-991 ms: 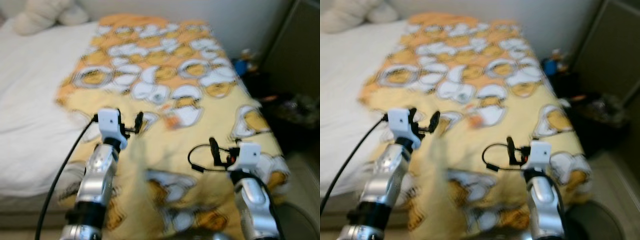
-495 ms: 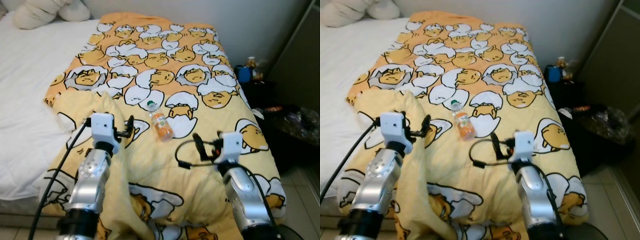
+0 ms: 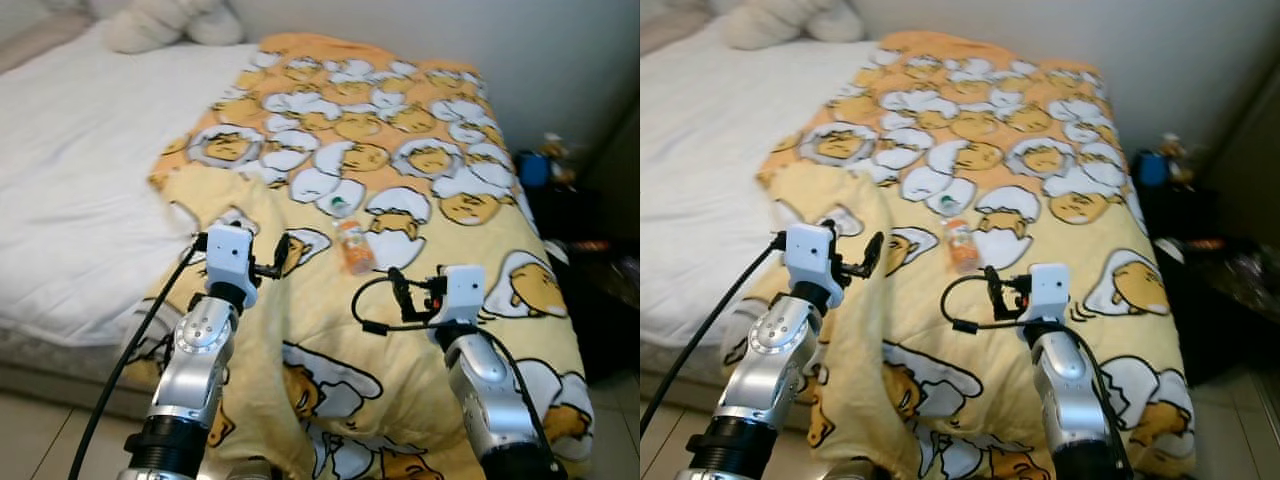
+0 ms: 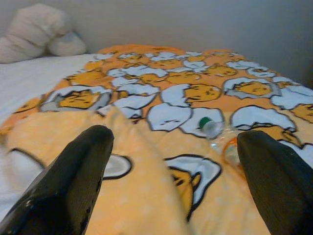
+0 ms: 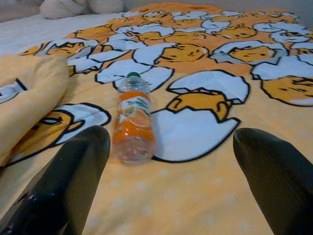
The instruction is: Clean up the room
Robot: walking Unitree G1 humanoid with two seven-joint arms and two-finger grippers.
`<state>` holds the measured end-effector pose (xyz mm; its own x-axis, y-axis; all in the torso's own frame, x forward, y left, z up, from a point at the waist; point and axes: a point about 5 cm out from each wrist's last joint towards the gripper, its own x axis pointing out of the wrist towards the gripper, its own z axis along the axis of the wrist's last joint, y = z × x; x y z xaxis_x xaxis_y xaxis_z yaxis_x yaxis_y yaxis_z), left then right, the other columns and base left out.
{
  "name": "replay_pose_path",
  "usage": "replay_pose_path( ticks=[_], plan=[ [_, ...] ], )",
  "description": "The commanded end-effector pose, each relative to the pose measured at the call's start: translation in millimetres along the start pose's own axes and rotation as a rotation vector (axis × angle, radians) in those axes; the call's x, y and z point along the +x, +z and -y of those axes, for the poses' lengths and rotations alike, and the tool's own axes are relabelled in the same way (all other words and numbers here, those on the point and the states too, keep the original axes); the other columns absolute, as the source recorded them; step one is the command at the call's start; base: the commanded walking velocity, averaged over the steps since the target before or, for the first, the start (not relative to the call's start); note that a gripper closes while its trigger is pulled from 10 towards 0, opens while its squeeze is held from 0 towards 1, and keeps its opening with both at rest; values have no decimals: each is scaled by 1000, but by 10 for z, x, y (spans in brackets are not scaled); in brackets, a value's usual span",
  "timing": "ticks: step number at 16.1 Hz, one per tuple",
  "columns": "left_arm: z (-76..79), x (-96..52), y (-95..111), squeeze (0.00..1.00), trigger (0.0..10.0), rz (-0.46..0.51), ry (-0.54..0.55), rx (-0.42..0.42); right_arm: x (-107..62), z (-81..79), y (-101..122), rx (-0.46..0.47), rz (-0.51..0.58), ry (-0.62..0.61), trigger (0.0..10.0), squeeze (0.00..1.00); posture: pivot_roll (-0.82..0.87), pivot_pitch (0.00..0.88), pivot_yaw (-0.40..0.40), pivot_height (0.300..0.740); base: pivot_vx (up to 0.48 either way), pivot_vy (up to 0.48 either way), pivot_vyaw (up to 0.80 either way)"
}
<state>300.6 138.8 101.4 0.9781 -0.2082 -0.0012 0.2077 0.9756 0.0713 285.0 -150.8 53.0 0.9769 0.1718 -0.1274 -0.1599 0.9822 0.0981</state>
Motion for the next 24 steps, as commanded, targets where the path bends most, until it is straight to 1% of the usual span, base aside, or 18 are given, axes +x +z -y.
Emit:
replay_pose_path(
  ticks=[1,2,3,5,6,7,8,9,10,11,12,14,15,17,18,21,22,24],
  plan=[
    [24,27,71,0,10000,22,-10,17,24,30,34,1,12,-12,10000,0,94,0,-13,740,0,0,444],
    [19,31,91,0,10000,30,-17,14,66,21,57,-6,13,-14,10000,0,96,0,-14,740,0,0,413],
    [10,22,127,0,10000,50,-31,-31,102,18,88,-10,21,-21,10000,0,102,0,-16,740,0,0,0],
    [-7,-18,138,0,10000,51,-11,-43,156,-12,157,-24,60,-18,10000,0,109,0,-15,740,414,0,0],
    [7,-46,129,0,10000,51,-3,-35,258,-41,197,-13,64,-8,10000,0,117,0,-15,740,480,0,0],
    [16,-90,108,0,10000,33,12,-1,372,-62,232,2,46,-8,10000,0,138,0,-10,740,0,0,0],
    [18,-115,102,0,10000,25,19,17,412,-71,244,8,36,-7,10000,0,146,0,-11,740,0,0,0],
    [16,-184,98,0,10000,14,19,8,522,-105,289,15,9,1,10000,0,170,0,-11,740,0,0,0],
    [-15,-329,127,0,10000,4,-1,36,691,-165,361,34,-61,8,10000,0,239,0,-10,740,0,0,0],
    [-23,-396,151,0,10000,6,-7,50,721,-174,380,38,-74,3,10000,0,273,28,-7,740,0,0,0],
    [-60,-503,181,0,10000,-3,-1,49,762,-192,415,38,-85,-5,10000,0,309,70,-1,740,0,0,0],
    [-161,-750,230,0,10000,-40,22,60,836,-238,473,24,-115,-26,10000,0,363,128,-1,740,0,0,0],
    [-198,-861,239,0,10000,-67,35,87,869,-279,508,21,-120,-24,10000,0,399,161,-1,740,0,0,0],
    [-251,-1060,290,0,10000,-110,55,109,907,-327,538,-7,-147,-40,10000,0,447,236,6,740,0,0,0],
    [-263,-1087,298,0,10000,-119,56,110,909,-321,535,-3,-157,-53,10000,0,450,242,6,740,0,0,0],
    [-303,-1246,336,0,10000,-168,56,134,912,-250,540,-19,-183,-121,10000,0,474,284,15,740,0,0,0],
    [-304,-1369,328,0,10000,-211,74,122,918,-269,546,-14,-185,-123,10000,0,485,294,20,740,0,0,0],
    [-251,-1425,326,0,10000,-237,61,102,905,-280,492,17,-220,-124,10000,0,483,301,17,740,0,0,0]
  ],
)
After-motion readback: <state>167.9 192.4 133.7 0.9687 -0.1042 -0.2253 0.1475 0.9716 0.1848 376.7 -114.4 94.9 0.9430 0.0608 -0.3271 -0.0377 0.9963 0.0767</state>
